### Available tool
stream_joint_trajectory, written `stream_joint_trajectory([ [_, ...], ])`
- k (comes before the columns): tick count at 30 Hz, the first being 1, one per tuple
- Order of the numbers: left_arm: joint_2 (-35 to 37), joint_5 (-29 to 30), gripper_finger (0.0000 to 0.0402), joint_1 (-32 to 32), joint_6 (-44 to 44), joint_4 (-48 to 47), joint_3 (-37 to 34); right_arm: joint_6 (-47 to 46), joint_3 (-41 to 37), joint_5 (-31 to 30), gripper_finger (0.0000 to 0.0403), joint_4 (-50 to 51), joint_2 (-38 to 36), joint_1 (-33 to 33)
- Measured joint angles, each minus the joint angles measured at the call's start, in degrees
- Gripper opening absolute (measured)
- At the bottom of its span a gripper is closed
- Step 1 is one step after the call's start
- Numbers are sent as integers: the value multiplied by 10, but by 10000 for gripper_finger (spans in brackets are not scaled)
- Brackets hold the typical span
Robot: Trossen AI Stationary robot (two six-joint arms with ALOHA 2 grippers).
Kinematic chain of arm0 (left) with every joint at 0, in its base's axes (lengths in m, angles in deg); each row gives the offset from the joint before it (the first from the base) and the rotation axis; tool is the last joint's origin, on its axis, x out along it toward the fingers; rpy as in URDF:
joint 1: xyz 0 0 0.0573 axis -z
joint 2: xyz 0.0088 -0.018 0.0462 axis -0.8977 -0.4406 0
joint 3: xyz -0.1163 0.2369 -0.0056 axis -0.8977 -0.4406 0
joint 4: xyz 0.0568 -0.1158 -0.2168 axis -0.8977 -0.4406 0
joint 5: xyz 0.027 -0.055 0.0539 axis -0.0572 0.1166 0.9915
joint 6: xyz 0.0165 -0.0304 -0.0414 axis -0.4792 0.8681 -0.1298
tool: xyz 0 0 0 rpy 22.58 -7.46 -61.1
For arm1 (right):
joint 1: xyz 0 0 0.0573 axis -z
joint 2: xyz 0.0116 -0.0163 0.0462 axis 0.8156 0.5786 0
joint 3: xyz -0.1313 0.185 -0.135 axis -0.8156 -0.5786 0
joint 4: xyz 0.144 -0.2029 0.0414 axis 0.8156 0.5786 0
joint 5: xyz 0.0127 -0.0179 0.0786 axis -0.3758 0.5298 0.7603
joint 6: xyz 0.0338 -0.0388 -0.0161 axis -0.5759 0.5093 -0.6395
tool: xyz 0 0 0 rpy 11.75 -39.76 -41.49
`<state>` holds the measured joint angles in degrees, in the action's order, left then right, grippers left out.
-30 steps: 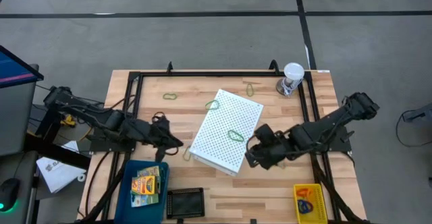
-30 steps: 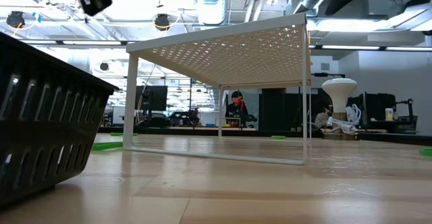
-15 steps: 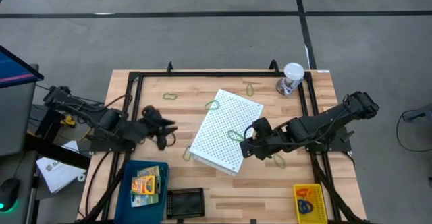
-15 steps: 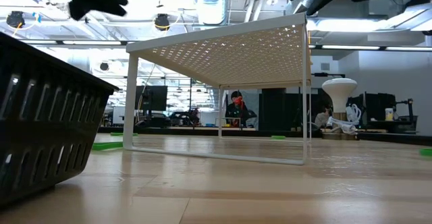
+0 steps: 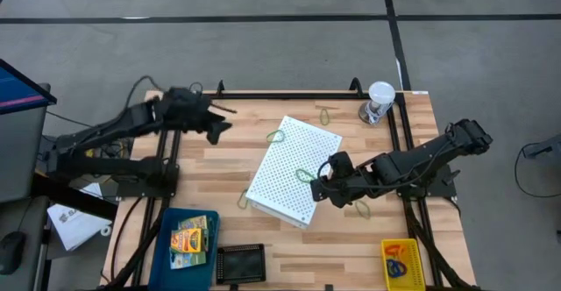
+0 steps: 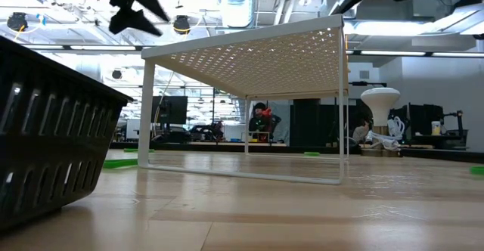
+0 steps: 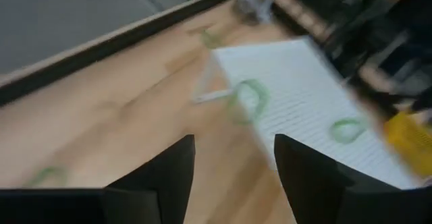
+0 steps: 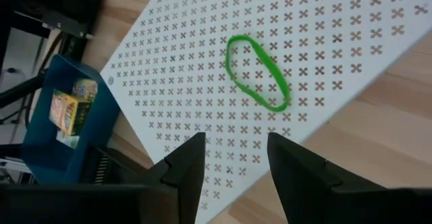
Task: Pick & Place Office Desk Supplies
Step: Put the green rubber band into the black bin
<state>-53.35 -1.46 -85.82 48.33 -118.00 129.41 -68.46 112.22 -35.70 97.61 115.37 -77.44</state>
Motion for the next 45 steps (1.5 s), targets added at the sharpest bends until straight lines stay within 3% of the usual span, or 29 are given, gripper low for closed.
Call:
stream_joint_trajectory([
  [7, -122, -31, 190, -127, -139, -248, 113, 7, 0, -2, 156, -6, 0, 0],
  [13, -218, -33, 200, -168, -194, -332, 121, 7, 0, -3, 156, -8, 0, -4],
  [25, -341, -75, 204, -203, -202, -255, 121, -28, 0, -56, 156, -9, 0, -47],
  [32, -413, -97, 192, -206, -205, -236, 121, -28, 0, -57, 156, -5, 0, -58],
  [45, -449, -98, 182, -226, -200, -199, 121, -29, 0, -44, 156, -1, 0, -57],
])
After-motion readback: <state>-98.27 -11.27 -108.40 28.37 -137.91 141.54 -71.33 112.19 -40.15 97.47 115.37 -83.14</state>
